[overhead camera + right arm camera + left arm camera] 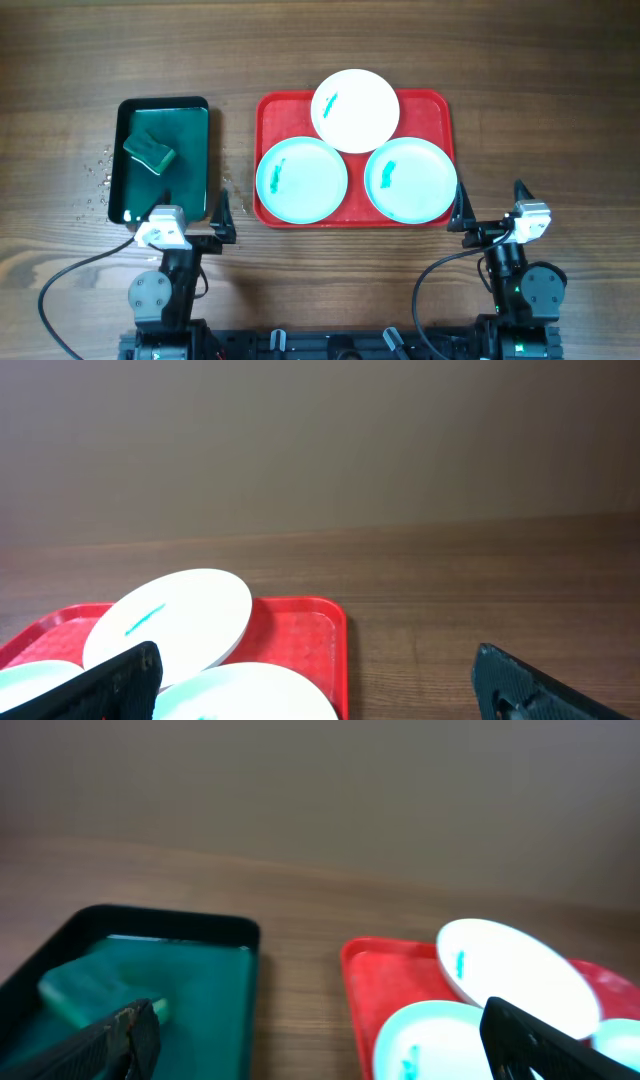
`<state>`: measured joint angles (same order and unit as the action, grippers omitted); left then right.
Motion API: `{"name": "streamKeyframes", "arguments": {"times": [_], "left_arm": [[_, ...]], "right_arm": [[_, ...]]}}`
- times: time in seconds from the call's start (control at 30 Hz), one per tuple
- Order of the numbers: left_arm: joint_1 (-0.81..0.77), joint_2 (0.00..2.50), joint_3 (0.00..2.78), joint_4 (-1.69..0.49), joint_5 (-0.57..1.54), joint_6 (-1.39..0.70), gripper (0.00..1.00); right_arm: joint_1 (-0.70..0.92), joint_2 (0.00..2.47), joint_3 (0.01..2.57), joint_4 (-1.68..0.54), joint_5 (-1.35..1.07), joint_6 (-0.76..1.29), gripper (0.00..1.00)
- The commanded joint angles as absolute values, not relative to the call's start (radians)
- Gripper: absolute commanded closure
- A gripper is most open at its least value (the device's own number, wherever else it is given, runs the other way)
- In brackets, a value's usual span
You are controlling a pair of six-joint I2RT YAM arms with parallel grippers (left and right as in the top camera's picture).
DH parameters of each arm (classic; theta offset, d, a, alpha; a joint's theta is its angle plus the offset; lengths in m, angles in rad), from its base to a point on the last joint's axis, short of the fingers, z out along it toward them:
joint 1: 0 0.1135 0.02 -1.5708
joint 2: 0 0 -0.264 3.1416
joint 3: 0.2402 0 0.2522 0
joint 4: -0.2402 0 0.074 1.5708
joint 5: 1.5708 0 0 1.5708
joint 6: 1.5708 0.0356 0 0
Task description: Clean dirty plates on tray and stack at the side
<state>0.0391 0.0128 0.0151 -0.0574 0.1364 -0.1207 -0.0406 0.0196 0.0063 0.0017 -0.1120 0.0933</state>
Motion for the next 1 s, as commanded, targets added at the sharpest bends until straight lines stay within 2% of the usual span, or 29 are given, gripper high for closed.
{"name": "streamKeyframes", "arguments": {"times": [0.0, 0.07, 0.13, 0.23, 0.27, 0.3, 0.37, 0.47, 0.63, 0.77, 0.83, 0.97], "left_arm": [[0.035, 0.003, 0.006, -0.03, 0.597, -0.358, 0.0], [0.035, 0.003, 0.006, -0.015, 0.787, -0.45, 0.0], [0.035, 0.003, 0.006, 0.024, 0.849, -0.458, 0.0], [0.035, 0.003, 0.006, 0.328, 0.881, -0.457, 0.0], [0.036, 0.004, 0.009, 0.451, 0.856, -0.457, 0.0], [0.036, 0.013, 0.035, 0.597, 0.721, -0.456, 0.0], [0.037, 0.032, 0.101, 0.585, 0.578, -0.416, 0.0], [0.037, 0.117, 0.258, 0.405, 0.508, -0.249, 0.0], [0.037, 0.45, 0.677, -0.204, 0.262, -0.169, 0.0], [0.037, 0.781, 0.994, -0.582, 0.3, -0.112, 0.0], [0.038, 0.901, 1.056, -0.661, 0.272, -0.114, 0.0], [0.081, 1.089, 1.156, -0.749, 0.061, -0.324, 0.0]], "right_arm": [[-0.045, 0.018, 0.005, 0.007, -0.12, 0.107, 0.0], [-0.045, 0.018, 0.005, 0.006, -0.12, 0.107, 0.0], [-0.045, 0.018, 0.005, 0.007, -0.12, 0.107, 0.0], [-0.045, 0.018, 0.005, 0.006, -0.12, 0.107, 0.0], [-0.045, 0.018, 0.005, 0.007, -0.12, 0.107, 0.0], [-0.045, 0.018, 0.005, 0.007, -0.12, 0.107, 0.0], [-0.045, 0.018, 0.005, 0.007, -0.12, 0.107, 0.0], [-0.045, 0.018, 0.005, 0.007, -0.12, 0.107, 0.0], [-0.045, 0.018, 0.005, 0.007, -0.12, 0.107, 0.0], [-0.045, 0.018, 0.005, 0.007, -0.12, 0.107, 0.0], [-0.045, 0.018, 0.005, 0.007, -0.12, 0.108, 0.0], [-0.045, 0.018, 0.005, 0.007, -0.12, 0.107, 0.0]]}}
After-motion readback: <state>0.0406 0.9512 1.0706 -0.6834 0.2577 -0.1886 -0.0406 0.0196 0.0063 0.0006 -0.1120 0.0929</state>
